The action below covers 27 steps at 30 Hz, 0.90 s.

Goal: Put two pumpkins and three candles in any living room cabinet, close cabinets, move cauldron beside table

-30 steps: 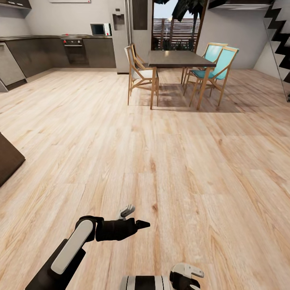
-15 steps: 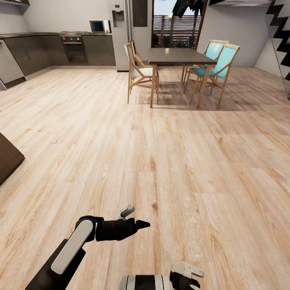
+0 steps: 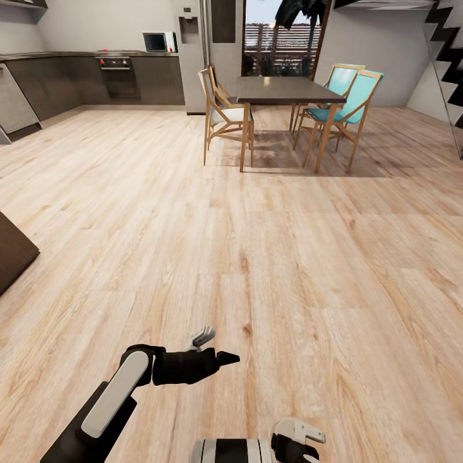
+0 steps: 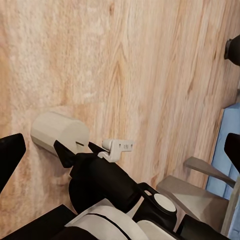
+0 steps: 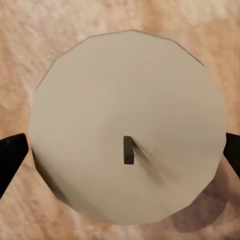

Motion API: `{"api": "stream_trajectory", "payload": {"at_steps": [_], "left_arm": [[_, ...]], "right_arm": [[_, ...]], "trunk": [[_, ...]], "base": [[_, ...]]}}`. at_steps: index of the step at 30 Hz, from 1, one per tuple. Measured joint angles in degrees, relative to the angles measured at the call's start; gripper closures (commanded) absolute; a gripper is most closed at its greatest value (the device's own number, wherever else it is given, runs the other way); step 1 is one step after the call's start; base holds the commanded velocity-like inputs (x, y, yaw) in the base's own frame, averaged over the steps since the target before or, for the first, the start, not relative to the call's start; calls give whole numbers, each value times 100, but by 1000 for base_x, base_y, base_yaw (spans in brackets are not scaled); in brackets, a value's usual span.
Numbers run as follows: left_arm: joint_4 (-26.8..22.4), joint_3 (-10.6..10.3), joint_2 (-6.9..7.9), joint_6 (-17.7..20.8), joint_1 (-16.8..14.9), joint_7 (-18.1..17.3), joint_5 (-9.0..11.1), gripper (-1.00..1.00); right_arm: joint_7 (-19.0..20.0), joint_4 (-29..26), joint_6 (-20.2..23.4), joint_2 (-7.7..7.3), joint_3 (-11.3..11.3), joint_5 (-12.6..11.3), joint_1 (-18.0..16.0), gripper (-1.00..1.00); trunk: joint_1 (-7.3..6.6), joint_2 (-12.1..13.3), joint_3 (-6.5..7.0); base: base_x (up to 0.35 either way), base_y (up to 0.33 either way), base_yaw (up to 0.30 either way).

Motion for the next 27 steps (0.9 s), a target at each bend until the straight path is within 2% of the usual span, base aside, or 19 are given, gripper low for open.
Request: {"api": "stream_trajectory", "payload": {"at_steps": [22, 27], "left_arm": [[0, 0, 0, 0, 0, 0, 0, -100], [0, 0, 0, 0, 0, 0, 0, -100]], "right_arm": [[-3, -1, -1, 0, 4, -5, 0, 100], [-3, 0, -2, 0, 3, -8, 0, 100]], "trunk": [[0, 0, 0], [-8, 4, 66]], "base": [[0, 0, 0], [0, 0, 0]]}}
